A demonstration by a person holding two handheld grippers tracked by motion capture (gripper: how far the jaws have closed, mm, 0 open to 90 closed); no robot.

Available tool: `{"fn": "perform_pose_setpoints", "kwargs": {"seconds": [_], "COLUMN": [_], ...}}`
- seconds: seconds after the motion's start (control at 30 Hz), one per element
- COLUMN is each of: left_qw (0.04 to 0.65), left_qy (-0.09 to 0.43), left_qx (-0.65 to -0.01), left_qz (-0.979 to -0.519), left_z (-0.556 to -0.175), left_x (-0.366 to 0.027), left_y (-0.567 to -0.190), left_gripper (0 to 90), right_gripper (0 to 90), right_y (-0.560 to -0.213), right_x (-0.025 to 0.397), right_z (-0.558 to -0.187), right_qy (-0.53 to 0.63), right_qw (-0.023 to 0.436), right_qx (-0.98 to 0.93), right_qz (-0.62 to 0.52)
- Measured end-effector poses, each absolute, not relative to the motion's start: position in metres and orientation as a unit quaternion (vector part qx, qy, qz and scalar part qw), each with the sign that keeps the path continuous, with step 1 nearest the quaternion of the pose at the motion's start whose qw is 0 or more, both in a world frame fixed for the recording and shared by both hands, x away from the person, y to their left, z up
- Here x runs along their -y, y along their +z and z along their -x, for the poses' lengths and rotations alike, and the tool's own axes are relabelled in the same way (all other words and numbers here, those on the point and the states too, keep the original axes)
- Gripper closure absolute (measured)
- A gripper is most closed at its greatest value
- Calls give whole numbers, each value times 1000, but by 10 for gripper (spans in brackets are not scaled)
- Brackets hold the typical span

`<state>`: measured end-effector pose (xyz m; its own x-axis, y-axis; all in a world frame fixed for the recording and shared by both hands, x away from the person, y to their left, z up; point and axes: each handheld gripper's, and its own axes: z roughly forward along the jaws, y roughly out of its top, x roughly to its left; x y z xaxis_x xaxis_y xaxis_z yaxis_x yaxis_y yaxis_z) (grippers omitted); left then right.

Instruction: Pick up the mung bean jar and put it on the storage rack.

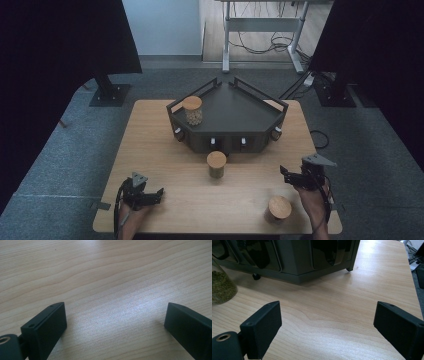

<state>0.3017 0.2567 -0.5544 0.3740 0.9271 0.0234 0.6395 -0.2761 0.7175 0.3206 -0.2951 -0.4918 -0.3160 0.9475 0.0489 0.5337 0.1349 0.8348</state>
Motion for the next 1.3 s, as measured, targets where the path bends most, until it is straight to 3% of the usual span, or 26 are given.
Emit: {"fn": "perform_pose_setpoints", "kwargs": {"seconds": [1.3], "left_qw": [316], "left_qy": [227], "left_qx": [-514], "left_qz": [-765], "left_z": [-301], "left_x": [-256], "left_y": [-554], "left_gripper": [33], "right_gripper": [72], "right_y": [-452], "right_x": [250], "right_z": [-307], "right_qy": [423], "right_qw": [269], "right_qx": [-711], "right_qz": [-493]}}
